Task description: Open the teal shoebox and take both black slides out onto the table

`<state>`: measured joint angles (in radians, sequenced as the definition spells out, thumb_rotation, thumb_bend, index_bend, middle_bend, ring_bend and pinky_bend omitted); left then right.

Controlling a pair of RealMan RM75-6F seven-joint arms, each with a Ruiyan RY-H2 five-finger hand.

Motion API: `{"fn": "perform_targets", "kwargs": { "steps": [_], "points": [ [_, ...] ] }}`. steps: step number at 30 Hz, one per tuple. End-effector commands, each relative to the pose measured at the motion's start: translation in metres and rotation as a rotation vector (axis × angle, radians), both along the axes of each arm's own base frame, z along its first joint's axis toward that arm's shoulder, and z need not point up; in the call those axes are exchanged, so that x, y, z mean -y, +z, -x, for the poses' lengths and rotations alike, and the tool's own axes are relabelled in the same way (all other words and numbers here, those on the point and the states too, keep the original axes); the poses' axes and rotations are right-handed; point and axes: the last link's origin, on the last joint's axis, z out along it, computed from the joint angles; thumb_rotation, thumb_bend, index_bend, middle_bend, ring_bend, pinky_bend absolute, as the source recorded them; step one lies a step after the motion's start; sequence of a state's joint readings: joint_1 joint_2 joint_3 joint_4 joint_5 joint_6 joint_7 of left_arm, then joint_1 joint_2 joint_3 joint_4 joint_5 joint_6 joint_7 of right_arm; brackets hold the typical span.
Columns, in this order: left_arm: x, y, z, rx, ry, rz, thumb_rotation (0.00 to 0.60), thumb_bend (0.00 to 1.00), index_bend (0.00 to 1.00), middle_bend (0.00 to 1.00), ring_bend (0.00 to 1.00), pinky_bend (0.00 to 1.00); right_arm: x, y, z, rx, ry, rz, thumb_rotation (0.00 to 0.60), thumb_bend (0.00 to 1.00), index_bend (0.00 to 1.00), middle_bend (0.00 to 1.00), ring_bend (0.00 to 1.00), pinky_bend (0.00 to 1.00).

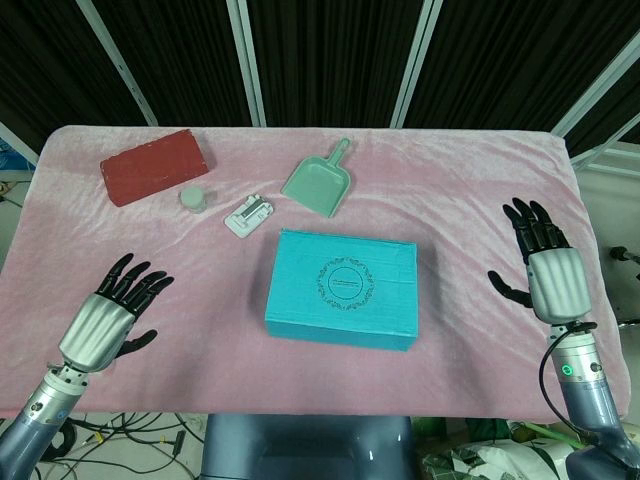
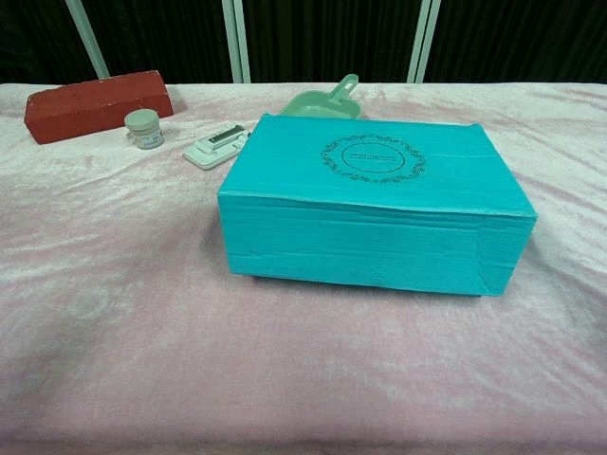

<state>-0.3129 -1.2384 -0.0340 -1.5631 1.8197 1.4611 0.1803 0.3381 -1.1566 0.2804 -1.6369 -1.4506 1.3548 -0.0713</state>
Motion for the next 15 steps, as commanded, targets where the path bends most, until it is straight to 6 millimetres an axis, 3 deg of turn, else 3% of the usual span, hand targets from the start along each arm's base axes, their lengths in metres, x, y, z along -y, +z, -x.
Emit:
{"fn": "perform_targets", "kwargs": {
  "steps": [1, 9, 15],
  "points": [
    [-0.003, -0.004, -0.005, -0.009, -0.018, 0.016, 0.600, 0.00, 0.17, 0.21, 0.11, 0.05, 0.003, 0.000, -0.003, -0.004, 0.001, -0.002, 0.600, 0.15, 0.02, 0.05, 0.02, 0.23],
    [-0.013, -0.009, -0.009, -0.010, -0.025, 0.035, 0.600, 0.00, 0.17, 0.21, 0.11, 0.07, 0.002, 0.001, 0.002, -0.004, -0.015, -0.002, 0.600, 0.15, 0.02, 0.05, 0.02, 0.23],
    [-0.033, -0.017, -0.010, -0.030, -0.009, 0.050, 0.600, 0.00, 0.13, 0.19, 0.11, 0.07, -0.007, 0.004, 0.010, 0.017, -0.032, 0.016, 0.600, 0.15, 0.02, 0.05, 0.02, 0.23]
  ]
}}
